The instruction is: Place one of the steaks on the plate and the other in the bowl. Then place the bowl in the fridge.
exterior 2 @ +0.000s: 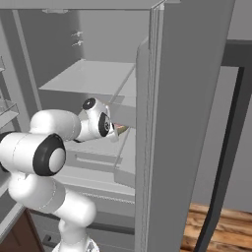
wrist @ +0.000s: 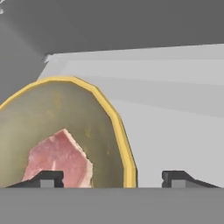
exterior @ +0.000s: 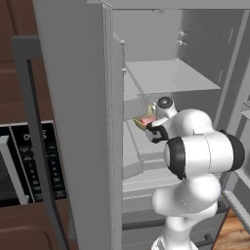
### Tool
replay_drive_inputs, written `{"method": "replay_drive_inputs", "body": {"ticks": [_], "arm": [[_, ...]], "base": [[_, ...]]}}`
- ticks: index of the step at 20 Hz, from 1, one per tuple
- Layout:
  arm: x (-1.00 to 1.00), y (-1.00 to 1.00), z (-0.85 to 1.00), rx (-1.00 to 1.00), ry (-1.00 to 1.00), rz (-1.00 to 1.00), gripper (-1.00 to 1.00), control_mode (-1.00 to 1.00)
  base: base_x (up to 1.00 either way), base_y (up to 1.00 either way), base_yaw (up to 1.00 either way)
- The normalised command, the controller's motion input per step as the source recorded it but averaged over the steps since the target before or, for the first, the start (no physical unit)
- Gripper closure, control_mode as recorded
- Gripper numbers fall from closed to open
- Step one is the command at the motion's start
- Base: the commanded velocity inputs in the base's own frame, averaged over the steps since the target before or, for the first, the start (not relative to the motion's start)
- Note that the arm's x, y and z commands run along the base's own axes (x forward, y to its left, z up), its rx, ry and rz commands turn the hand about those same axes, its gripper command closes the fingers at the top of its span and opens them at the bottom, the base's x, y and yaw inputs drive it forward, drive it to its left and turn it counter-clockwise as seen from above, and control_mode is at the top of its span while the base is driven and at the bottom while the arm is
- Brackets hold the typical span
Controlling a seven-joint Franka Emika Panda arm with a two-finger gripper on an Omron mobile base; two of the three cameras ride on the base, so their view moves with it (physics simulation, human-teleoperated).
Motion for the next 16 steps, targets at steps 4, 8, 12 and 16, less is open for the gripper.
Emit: {"method": "replay_drive_inputs", "body": {"ticks": [4,8,12,16], "arm": [[0.0,0.0,0.0,0.0,-0.16,0.06,-1.0,-1.0],[-0.07,0.0,0.02,0.0,-0.14,0.11,-1.0,-1.0],[-0.25,0.0,0.16,0.0,-0.03,0.15,-1.0,-1.0],[-0.17,-0.03,0.7,0.0,0.0,0.17,-1.0,-1.0]], "base": [[0.0,0.0,0.0],[0.0,0.0,0.0],[0.0,0.0,0.0],[0.0,0.0,0.0]]}}
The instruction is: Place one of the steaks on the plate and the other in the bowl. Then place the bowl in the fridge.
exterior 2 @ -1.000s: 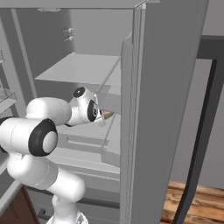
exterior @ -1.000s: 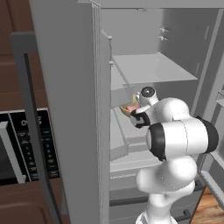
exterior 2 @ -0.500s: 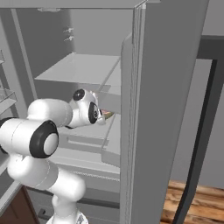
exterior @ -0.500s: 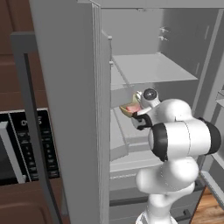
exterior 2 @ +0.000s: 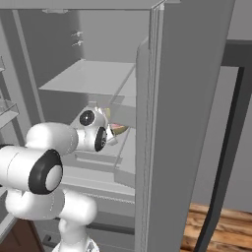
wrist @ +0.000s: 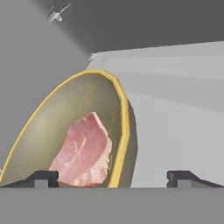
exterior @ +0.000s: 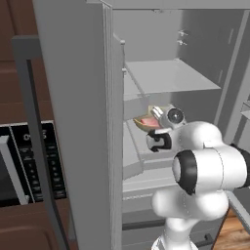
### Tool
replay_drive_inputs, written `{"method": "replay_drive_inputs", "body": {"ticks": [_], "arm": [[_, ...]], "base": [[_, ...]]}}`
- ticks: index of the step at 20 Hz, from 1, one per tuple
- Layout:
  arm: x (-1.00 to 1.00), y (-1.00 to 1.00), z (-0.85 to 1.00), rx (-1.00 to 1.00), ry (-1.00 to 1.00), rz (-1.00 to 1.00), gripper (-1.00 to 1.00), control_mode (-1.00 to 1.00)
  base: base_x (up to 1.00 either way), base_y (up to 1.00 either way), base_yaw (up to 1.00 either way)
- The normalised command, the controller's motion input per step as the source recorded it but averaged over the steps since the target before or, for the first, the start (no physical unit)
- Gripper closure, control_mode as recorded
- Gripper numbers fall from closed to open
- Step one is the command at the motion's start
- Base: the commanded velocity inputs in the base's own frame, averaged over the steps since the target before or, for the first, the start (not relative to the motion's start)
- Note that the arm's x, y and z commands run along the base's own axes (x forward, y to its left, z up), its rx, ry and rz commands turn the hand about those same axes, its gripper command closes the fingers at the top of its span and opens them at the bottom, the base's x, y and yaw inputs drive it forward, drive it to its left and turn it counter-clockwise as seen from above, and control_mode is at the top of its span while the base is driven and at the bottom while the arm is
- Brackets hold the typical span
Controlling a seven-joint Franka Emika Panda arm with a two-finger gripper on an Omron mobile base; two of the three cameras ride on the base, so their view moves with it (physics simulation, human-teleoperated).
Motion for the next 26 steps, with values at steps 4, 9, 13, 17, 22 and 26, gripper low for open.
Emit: {"method": "replay_drive_inputs", "body": {"ticks": [4,9,13,17,22,26], "arm": [[-0.08,-0.01,0.33,0.0,0.0,0.14,-1.0,-1.0],[-0.31,0.0,0.44,0.0,0.01,0.07,-1.0,-1.0],[-0.63,0.0,0.53,-0.06,0.0,0.06,-1.0,-1.0],[-0.71,0.0,0.39,-0.1,0.0,0.06,-1.0,-1.0],[-0.72,0.0,0.65,-0.07,0.04,0.06,-1.0,-1.0],[-0.83,0.02,0.36,-0.06,0.23,0.18,-1.0,-1.0]], "base": [[0.0,0.0,0.0],[0.0,0.0,0.0],[0.0,0.0,0.0],[0.0,0.0,0.0],[0.0,0.0,0.0],[0.0,0.0,0.0]]}}
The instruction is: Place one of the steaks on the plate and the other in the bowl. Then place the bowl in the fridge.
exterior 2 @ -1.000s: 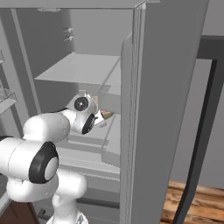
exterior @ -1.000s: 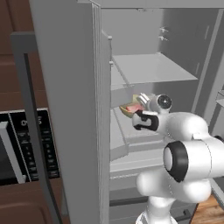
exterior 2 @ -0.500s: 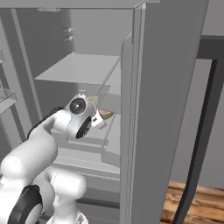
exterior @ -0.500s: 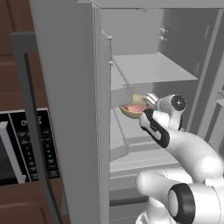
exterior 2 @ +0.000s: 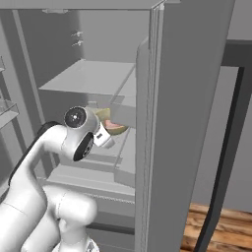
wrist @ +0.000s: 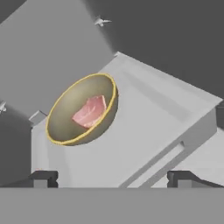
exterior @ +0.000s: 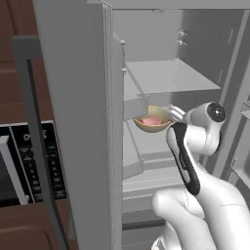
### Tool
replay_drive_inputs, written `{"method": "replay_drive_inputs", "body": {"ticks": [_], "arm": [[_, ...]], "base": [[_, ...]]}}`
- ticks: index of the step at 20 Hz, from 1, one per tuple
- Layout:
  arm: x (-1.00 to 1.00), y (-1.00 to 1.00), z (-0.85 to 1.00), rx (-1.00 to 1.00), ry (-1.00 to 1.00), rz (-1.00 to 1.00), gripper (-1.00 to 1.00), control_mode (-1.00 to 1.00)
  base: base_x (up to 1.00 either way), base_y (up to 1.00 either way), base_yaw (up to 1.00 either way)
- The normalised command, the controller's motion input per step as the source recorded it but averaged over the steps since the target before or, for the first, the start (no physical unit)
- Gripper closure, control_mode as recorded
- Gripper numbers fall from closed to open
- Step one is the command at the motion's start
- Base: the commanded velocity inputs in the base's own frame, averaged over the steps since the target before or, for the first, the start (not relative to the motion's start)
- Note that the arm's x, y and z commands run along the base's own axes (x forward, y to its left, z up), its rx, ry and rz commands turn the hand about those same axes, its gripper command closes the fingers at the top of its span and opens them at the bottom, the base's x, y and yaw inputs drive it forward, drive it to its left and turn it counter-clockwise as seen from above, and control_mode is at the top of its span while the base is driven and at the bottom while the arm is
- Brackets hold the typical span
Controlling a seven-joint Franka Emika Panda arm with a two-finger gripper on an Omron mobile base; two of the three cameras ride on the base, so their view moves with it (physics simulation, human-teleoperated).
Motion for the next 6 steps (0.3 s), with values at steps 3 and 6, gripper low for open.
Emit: {"method": "replay_drive_inputs", "body": {"ticks": [3,6], "arm": [[-0.68,0.15,0.25,-0.22,0.38,0.26,-1.0,-1.0],[-0.65,0.25,0.03,-0.23,0.32,0.22,-1.0,-1.0]], "base": [[0.0,0.0,0.0],[0.0,0.0,0.0]]}}
